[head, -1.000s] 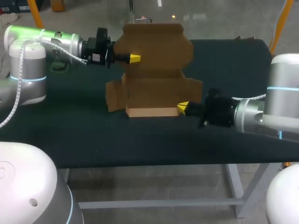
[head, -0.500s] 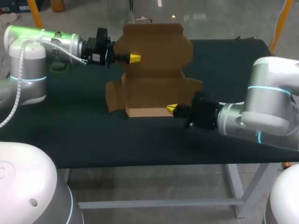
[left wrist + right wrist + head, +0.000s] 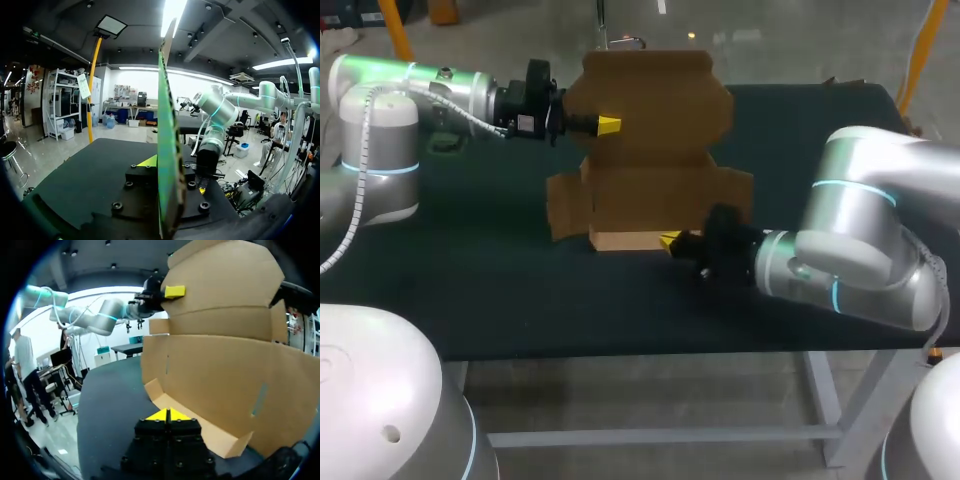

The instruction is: Assemble the packaging by folding the flat box into shape, placing the metal phone stand inside, and closing the box properly

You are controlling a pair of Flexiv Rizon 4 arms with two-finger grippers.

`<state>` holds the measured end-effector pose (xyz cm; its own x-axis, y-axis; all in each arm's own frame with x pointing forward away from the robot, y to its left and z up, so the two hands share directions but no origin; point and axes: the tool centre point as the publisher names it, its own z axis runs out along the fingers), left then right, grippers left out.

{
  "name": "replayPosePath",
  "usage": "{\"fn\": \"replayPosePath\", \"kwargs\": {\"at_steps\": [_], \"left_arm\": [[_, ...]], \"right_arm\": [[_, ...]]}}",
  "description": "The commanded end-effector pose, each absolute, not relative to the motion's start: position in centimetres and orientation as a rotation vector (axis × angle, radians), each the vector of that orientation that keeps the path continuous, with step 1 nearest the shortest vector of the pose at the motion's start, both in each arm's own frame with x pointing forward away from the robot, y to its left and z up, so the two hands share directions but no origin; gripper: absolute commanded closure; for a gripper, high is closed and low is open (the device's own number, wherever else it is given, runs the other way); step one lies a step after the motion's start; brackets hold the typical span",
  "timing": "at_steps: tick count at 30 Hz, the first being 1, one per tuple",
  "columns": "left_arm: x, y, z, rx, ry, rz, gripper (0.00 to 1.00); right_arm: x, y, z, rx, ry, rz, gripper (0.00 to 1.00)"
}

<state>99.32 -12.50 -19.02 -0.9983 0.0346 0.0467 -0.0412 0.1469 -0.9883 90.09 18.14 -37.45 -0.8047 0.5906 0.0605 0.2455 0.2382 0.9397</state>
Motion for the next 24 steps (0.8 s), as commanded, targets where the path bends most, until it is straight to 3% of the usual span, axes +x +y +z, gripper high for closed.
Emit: {"fn": "replayPosePath", "kwargs": {"at_steps": [1, 24], "left_arm": [[99.4, -12.4, -19.1, 0.003, -2.332, 2.013, 1.00], [99.4, -12.4, -19.1, 0.003, -2.332, 2.013, 1.00]], "right_arm": [[91.8, 20.5, -39.0, 0.824, 2.179, 1.540, 1.00], [93.8, 22.1, -41.6, 0.925, 2.185, 1.480, 1.00]]}}
